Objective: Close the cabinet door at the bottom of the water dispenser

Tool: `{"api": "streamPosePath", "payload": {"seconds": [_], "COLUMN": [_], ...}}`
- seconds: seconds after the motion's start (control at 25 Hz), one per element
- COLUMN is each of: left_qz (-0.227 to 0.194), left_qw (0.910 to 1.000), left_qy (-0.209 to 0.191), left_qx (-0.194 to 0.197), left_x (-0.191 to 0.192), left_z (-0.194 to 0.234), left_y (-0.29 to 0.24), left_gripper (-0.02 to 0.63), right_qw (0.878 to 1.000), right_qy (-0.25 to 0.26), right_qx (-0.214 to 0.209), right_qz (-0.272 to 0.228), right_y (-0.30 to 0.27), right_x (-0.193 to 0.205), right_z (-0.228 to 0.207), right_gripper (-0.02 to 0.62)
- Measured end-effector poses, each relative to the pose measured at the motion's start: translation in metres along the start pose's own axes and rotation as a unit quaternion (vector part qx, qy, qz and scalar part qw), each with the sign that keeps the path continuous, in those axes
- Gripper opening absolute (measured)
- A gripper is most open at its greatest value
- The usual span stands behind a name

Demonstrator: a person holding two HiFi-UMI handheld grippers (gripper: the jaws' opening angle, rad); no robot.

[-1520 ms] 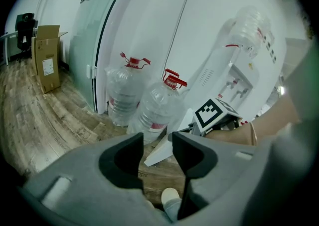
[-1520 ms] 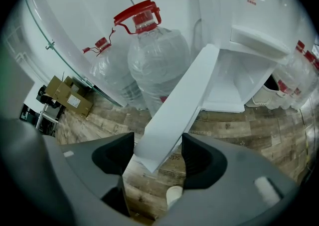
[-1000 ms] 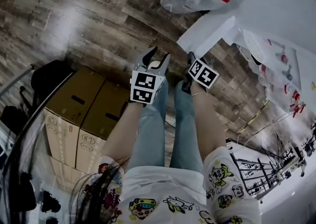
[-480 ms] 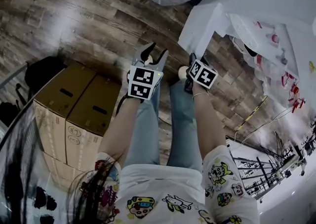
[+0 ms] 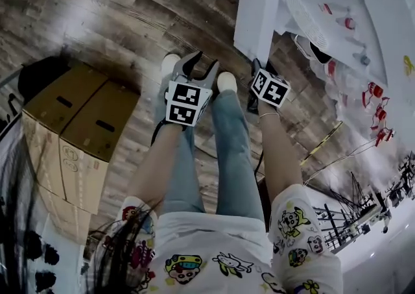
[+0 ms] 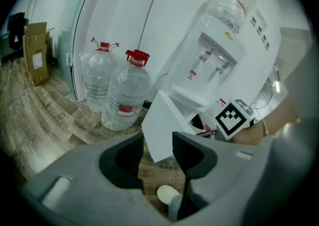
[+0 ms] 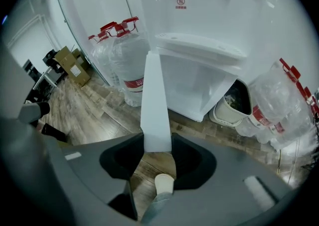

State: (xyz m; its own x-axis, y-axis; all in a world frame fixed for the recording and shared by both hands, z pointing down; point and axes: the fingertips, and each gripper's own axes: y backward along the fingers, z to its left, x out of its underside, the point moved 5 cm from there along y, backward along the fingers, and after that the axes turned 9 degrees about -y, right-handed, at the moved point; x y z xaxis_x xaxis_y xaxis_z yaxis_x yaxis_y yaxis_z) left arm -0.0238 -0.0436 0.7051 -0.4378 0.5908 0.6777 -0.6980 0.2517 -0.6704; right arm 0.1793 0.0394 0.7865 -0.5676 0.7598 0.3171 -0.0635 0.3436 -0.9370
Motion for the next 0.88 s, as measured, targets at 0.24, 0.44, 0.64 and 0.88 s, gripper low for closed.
{"api": "streamPosePath", "payload": {"seconds": [0.24, 0.44, 0.64, 0.88], "left_qz": [-0.019, -0.031, -0.040, -0.040], "left_qw": [0.9995, 0.9986, 0.9975, 0.9979], "left_qy": [0.015, 0.028, 0.043, 0.042], "left_qx": [-0.019, -0.032, -0.038, -0.031], "left_x": [0.004, 0.004, 0.004, -0.001], "left_z": [-0.032, -0.057, -0.078, -0.094], "left_y": [-0.012, -0.027, -0.043, -0.061], "left_gripper": [0.178, 0.178, 0.178, 0.178], "right_qw": [0.999, 0.995, 0.991, 0.987], "right_qy": [0.049, 0.095, 0.135, 0.156], "right_qx": [-0.013, -0.021, -0.022, -0.018], "right_qz": [-0.001, 0.003, 0.000, -0.015], "right_y": [0.003, 0.003, 0.002, 0.004], "right_x": [-0.005, -0.015, -0.030, -0.044], "right_z": [-0.028, -0.055, -0.081, -0.103], "right_gripper": [0.179, 0.180, 0.183, 0.187]}}
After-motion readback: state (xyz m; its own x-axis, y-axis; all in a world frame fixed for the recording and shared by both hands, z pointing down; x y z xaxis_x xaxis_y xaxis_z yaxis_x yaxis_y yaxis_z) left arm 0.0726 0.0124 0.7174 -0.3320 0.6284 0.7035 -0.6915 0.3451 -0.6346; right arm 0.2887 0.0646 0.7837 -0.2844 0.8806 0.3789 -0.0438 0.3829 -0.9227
